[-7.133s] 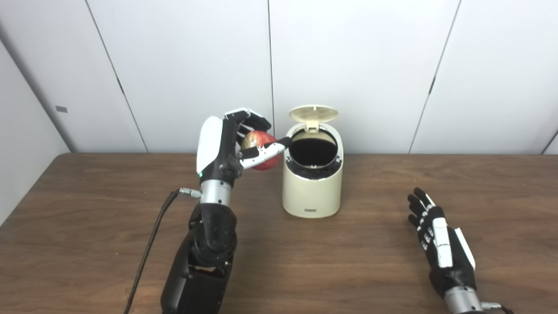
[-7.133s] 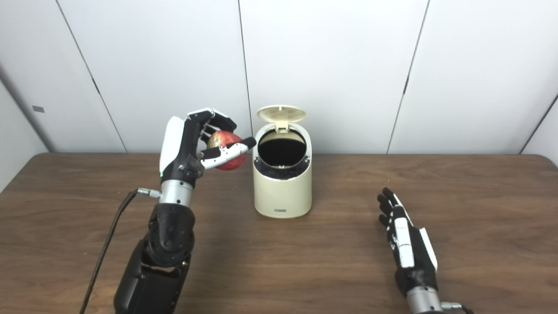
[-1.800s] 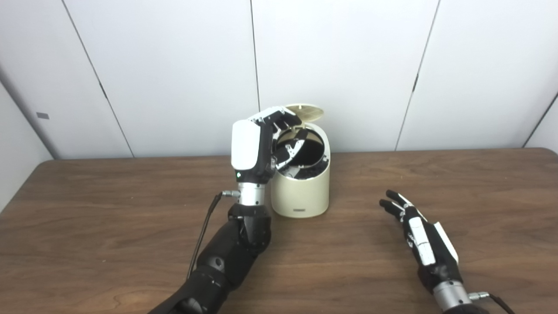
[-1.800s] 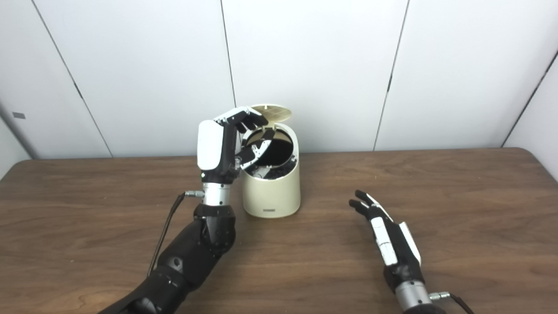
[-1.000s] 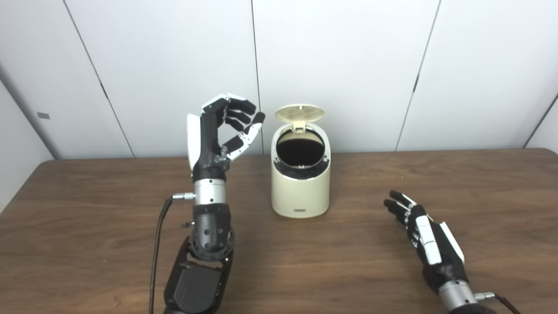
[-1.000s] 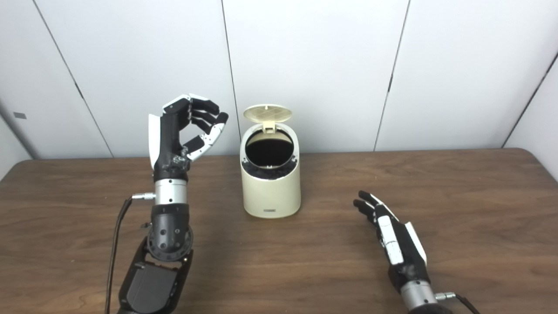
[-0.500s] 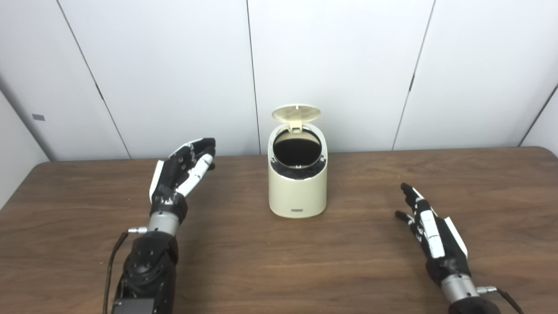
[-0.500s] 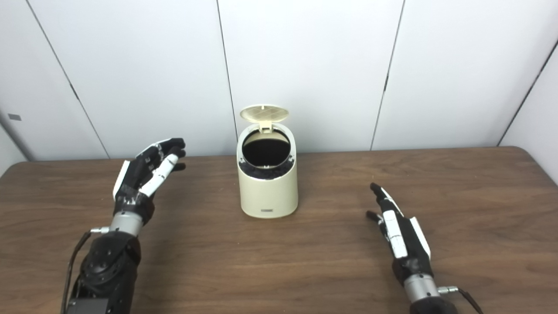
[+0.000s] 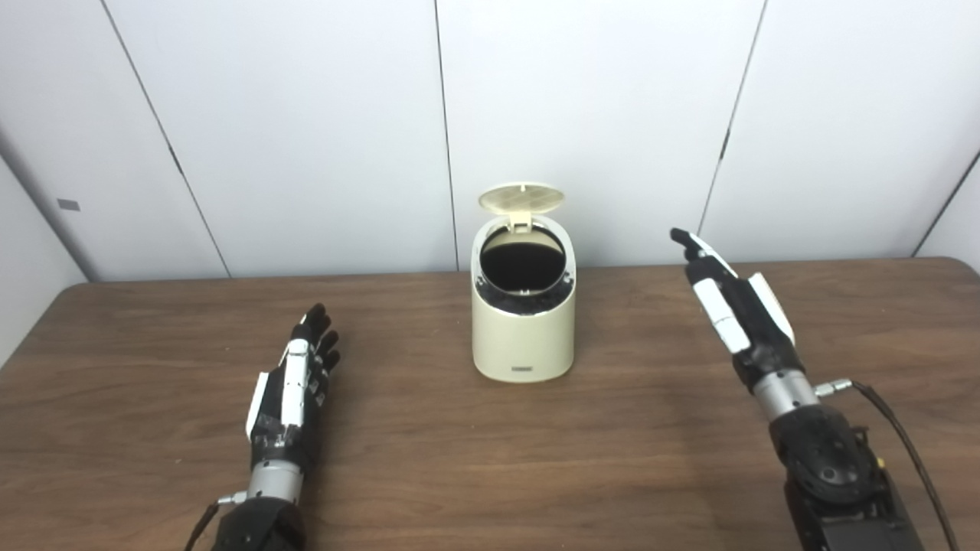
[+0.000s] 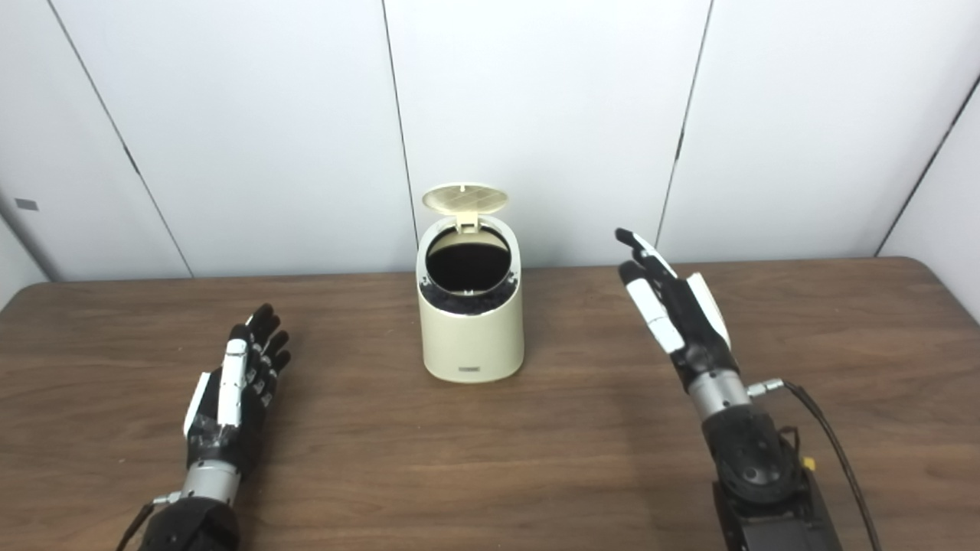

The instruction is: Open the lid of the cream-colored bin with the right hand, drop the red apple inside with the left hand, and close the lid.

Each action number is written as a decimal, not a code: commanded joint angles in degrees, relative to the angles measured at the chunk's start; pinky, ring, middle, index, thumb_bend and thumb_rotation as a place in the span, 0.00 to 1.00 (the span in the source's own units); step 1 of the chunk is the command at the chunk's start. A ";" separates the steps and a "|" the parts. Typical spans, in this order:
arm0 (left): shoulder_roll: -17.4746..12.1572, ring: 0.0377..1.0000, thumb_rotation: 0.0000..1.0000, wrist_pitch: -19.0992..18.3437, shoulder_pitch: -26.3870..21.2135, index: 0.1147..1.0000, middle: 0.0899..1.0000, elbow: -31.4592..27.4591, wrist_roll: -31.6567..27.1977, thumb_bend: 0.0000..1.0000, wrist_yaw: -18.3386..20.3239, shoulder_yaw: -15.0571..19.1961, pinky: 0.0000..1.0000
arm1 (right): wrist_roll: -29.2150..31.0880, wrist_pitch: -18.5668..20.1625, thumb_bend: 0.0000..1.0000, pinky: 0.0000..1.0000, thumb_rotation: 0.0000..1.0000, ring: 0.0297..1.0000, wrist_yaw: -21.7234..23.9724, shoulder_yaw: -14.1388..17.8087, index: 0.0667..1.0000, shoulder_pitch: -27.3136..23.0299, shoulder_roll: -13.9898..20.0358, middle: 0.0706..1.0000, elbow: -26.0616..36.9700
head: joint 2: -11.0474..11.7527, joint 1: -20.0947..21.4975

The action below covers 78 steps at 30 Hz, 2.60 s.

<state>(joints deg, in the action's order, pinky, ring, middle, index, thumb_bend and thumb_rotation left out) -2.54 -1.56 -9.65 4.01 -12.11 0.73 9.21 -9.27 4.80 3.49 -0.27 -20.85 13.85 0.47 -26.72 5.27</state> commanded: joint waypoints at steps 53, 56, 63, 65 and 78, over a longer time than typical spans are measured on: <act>0.84 0.97 0.72 6.32 -0.04 0.92 0.97 2.40 5.48 0.50 -0.66 -3.36 0.98 | -23.39 5.62 0.54 0.96 1.00 1.00 11.78 -13.65 0.65 -13.37 5.56 0.96 9.52 | -0.81 0.64; 1.10 0.96 0.71 6.08 -0.06 0.92 0.96 2.14 5.21 0.51 -0.67 -3.37 0.98 | -25.24 6.15 0.53 0.97 1.00 1.00 13.32 -14.91 0.67 -13.53 5.81 0.96 9.76 | -0.95 0.37; 1.10 0.98 0.75 5.94 -0.26 0.91 0.97 1.77 6.01 0.47 -1.27 -3.43 0.97 | -33.71 3.62 0.57 1.00 1.00 1.00 14.15 -19.54 0.72 -13.78 6.70 0.98 9.53 | -1.33 -0.50; 1.09 0.99 0.76 5.28 -0.24 0.91 0.97 1.29 5.87 0.48 -1.47 -3.27 0.99 | -35.14 2.43 0.56 1.00 1.00 1.00 13.45 -20.40 0.71 -13.57 6.67 0.97 8.97 | -1.43 -0.64; 1.60 0.96 0.72 4.83 -0.36 0.89 0.96 0.59 5.77 0.50 -2.40 -3.34 0.96 | -42.22 -1.13 0.57 1.00 0.99 1.00 13.03 -22.49 0.69 -12.89 6.35 0.97 8.77 | -2.26 -2.15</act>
<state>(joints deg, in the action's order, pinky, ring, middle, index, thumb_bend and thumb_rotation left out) -1.17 2.83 -8.55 5.69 -6.69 -1.68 6.21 -50.69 5.24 16.53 -22.27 -32.20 20.12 7.93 -28.92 3.08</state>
